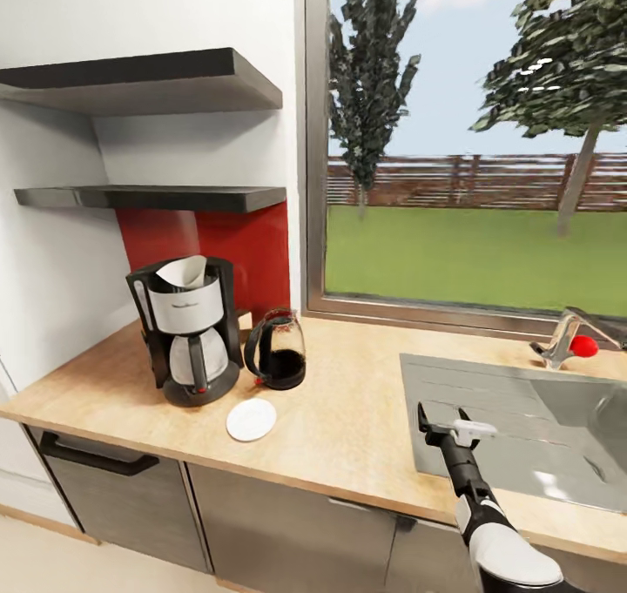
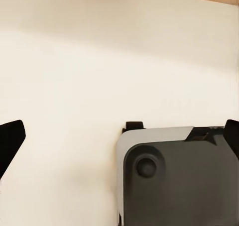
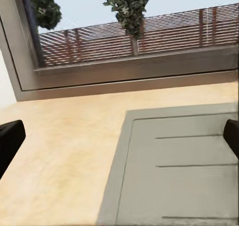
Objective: Set up a coffee station on the kitchen countertop: keep the coffee maker on the countertop, move the bottle of coffee from the kitchen shelf to the counter next to the coffee maker, place a paper coffee filter on top of the coffee maker, put the saucer next to the coffee maker with the coffee cup on the saucer, and place the electric kettle next to the coffee maker.
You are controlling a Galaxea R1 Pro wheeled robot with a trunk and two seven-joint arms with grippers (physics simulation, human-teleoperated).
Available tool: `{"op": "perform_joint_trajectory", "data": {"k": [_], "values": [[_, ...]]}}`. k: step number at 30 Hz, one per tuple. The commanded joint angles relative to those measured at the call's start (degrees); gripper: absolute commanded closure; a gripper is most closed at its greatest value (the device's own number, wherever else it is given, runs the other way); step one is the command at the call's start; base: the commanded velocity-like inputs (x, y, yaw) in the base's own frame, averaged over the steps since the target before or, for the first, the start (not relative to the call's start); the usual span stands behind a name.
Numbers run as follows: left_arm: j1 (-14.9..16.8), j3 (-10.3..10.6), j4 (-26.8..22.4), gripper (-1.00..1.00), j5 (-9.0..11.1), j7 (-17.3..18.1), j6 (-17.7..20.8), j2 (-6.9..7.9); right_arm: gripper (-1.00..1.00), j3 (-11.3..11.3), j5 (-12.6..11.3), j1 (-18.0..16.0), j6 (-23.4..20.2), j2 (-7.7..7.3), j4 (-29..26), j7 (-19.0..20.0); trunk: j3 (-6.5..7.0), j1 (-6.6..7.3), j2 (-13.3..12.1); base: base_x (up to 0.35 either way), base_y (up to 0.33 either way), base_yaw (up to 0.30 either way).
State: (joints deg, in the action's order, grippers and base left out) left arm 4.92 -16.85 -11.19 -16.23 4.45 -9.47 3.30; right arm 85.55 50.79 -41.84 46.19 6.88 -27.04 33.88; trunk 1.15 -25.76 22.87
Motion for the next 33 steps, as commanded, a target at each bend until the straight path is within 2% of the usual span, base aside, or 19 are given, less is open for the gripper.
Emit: {"op": "perform_joint_trajectory", "data": {"k": [1, 7, 16, 33], "values": [[0.01, -0.51, 0.02, -1.00, -0.47, 0.31, -0.20, 0.02, -1.00, 0.49, 0.13, -0.09, 0.12, 0.06, -0.12, 0.49, -0.03, -0.02, 0.05, 0.000, 0.000, -0.274], [0.01, -0.50, 0.03, -1.00, -0.47, 0.37, -0.20, 0.08, -1.00, 0.50, 0.10, -0.08, 0.12, 0.07, -0.12, 0.48, -0.03, -0.02, 0.05, 0.000, 0.025, -0.274], [-0.38, -0.56, 0.00, -1.00, -0.69, 0.24, -0.20, 0.40, -1.00, 0.58, 0.10, -0.08, 0.12, 0.07, -0.12, 0.48, 0.15, -0.02, 0.05, 0.000, 0.195, -0.280], [-0.44, -0.38, 0.21, -1.00, -0.82, 0.20, -0.11, 0.48, -1.00, 0.58, 0.01, -0.08, 0.12, 0.07, -0.12, 0.48, 0.97, -0.02, 0.05, 0.000, 0.005, -0.283]]}}
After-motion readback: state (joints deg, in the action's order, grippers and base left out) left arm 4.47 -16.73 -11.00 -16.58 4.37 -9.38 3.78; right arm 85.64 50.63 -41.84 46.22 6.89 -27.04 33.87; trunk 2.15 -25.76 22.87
